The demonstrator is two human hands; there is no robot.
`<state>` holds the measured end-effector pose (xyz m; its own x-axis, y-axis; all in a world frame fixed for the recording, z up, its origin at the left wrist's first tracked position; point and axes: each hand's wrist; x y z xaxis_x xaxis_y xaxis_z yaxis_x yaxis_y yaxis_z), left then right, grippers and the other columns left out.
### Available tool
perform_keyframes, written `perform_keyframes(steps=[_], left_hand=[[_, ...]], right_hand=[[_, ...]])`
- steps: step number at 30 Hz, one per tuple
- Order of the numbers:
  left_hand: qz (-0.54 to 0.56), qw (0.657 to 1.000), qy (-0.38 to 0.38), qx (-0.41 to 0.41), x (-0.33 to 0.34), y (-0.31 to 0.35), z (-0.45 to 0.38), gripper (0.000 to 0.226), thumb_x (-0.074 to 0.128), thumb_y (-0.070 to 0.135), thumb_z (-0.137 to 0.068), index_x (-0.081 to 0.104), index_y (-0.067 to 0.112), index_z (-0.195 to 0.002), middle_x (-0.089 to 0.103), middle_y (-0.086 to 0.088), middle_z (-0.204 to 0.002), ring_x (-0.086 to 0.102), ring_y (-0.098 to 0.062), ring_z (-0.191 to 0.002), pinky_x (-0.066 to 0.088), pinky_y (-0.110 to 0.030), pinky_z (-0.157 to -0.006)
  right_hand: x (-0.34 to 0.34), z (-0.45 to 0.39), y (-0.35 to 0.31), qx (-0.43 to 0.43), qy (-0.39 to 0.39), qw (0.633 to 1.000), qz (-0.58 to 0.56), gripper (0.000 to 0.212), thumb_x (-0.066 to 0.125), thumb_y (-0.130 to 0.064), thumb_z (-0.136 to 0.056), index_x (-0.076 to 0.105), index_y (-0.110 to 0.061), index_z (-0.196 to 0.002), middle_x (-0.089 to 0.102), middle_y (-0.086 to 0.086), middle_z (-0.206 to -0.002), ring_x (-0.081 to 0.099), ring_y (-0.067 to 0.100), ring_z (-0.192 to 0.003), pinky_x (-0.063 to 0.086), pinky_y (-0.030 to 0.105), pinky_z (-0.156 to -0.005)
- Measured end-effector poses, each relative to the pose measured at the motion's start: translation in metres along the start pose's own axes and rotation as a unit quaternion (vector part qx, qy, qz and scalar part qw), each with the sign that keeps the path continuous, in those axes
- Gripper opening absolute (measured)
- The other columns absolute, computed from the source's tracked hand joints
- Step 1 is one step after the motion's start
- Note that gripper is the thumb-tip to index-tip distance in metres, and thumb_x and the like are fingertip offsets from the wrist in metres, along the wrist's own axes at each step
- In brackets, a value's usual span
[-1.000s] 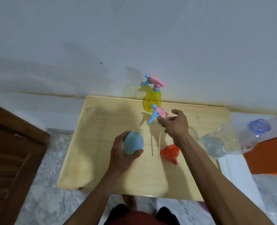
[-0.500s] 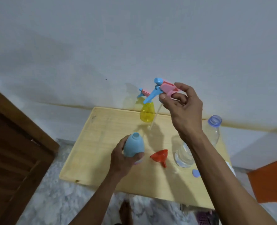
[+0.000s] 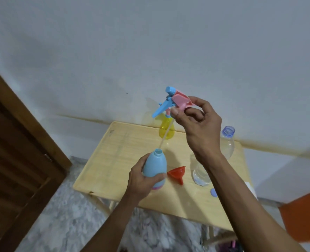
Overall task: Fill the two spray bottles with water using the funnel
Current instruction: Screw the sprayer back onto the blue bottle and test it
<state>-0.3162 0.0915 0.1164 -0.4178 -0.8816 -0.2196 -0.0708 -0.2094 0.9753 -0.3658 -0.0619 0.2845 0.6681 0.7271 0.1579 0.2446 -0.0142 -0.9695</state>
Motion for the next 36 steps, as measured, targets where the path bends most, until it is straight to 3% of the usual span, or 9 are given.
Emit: perform_keyframes(steps=[6, 9, 13, 19, 23, 27, 30, 34, 36], left_hand=[[0.02, 0.999, -0.026, 0.008, -0.012, 0.016, -0.009, 0.078, 0.093, 0.035, -0.056, 0.062, 0.037, -0.127, 0.068, 0.018, -0.119, 0.064, -0.002, -0.103, 0.056, -0.023, -0.081], [0.034, 0.999, -0.037, 0.007, -0.023, 0.026, -0.017, 0.071, 0.094, 0.021, -0.064, 0.063, 0.034, -0.127, 0.069, 0.016, -0.116, 0.065, -0.001, -0.098, 0.053, -0.016, -0.071], [0.037, 0.998, -0.047, 0.003, -0.041, 0.037, -0.03, 0.065, 0.093, 0.02, -0.065, 0.065, 0.031, -0.122, 0.07, 0.013, -0.114, 0.066, 0.0, -0.095, 0.052, -0.013, -0.066], [0.04, 0.997, -0.064, -0.013, -0.058, 0.041, -0.046, 0.07, 0.095, 0.028, -0.063, 0.063, 0.033, -0.125, 0.067, 0.01, -0.113, 0.068, -0.008, -0.095, 0.061, -0.027, -0.07], [0.041, 0.996, -0.082, -0.015, -0.063, 0.04, -0.055, 0.074, 0.095, 0.03, -0.062, 0.061, 0.033, -0.127, 0.065, 0.012, -0.116, 0.067, -0.01, -0.099, 0.062, -0.029, -0.071], [0.049, 0.994, -0.098, -0.016, -0.067, 0.04, -0.063, 0.077, 0.094, 0.035, -0.058, 0.062, 0.035, -0.128, 0.066, 0.008, -0.118, 0.069, -0.014, -0.101, 0.063, -0.035, -0.074], [0.05, 0.993, -0.103, -0.013, -0.067, 0.043, -0.068, 0.077, 0.094, 0.039, -0.055, 0.062, 0.039, -0.126, 0.067, 0.009, -0.119, 0.069, -0.016, -0.101, 0.064, -0.041, -0.077], [0.04, 0.994, -0.103, -0.004, -0.064, 0.049, -0.074, 0.075, 0.092, 0.045, -0.051, 0.063, 0.048, -0.12, 0.066, 0.01, -0.118, 0.069, -0.016, -0.1, 0.063, -0.045, -0.078], [0.037, 0.994, -0.103, -0.003, -0.063, 0.051, -0.076, 0.075, 0.092, 0.045, -0.051, 0.063, 0.049, -0.12, 0.066, 0.01, -0.118, 0.069, -0.017, -0.101, 0.063, -0.046, -0.078]], right_hand=[[0.014, 0.008, 0.021, 0.021, -0.025, 0.999, 0.015, 0.062, 0.087, -0.013, -0.077, 0.054, -0.017, -0.13, 0.069, 0.004, -0.074, 0.07, 0.011, -0.074, 0.058, 0.025, -0.077], [0.026, 0.011, 0.035, 0.042, -0.033, 0.999, 0.004, 0.061, 0.087, -0.011, -0.076, 0.054, -0.022, -0.126, 0.071, -0.004, -0.069, 0.07, 0.009, -0.074, 0.057, 0.025, -0.077], [0.044, 0.015, 0.051, 0.072, -0.03, 0.997, 0.013, 0.066, 0.089, -0.015, -0.074, 0.055, -0.016, -0.132, 0.079, -0.002, -0.082, 0.074, 0.009, -0.085, 0.057, 0.019, -0.074], [0.064, 0.015, 0.061, 0.083, -0.007, 0.997, -0.005, 0.047, 0.089, -0.011, -0.073, 0.064, -0.014, -0.113, 0.08, 0.004, -0.092, 0.075, 0.009, -0.082, 0.055, 0.017, -0.064], [0.063, 0.007, 0.07, 0.05, -0.045, 0.995, 0.067, 0.027, 0.085, -0.02, -0.08, 0.075, -0.019, -0.105, 0.078, -0.002, -0.102, 0.071, 0.011, -0.103, 0.054, 0.02, -0.08], [0.059, 0.0, 0.07, 0.039, -0.112, 0.989, 0.089, 0.021, 0.076, -0.02, -0.089, 0.077, -0.021, -0.11, 0.076, -0.004, -0.11, 0.068, 0.013, -0.109, 0.055, 0.024, -0.092], [0.061, -0.004, 0.068, 0.04, -0.107, 0.989, 0.09, 0.018, 0.075, -0.021, -0.091, 0.077, -0.018, -0.109, 0.077, -0.002, -0.108, 0.068, 0.01, -0.103, 0.055, 0.018, -0.086], [0.069, -0.007, 0.069, 0.052, -0.03, 0.997, 0.055, 0.011, 0.08, -0.022, -0.085, 0.076, -0.015, -0.093, 0.075, -0.007, -0.083, 0.065, 0.001, -0.078, 0.05, 0.013, -0.068], [0.068, -0.009, 0.07, 0.045, -0.032, 0.997, 0.054, 0.015, 0.08, -0.022, -0.085, 0.076, -0.014, -0.096, 0.074, -0.009, -0.084, 0.064, 0.0, -0.077, 0.049, 0.012, -0.069]])
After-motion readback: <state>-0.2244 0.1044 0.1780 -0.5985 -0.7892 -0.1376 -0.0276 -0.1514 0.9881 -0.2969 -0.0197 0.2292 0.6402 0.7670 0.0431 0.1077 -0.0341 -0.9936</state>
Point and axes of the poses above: each hand's wrist, its own z-axis away from the middle knuckle, its own x-axis out of the palm, y = z × x
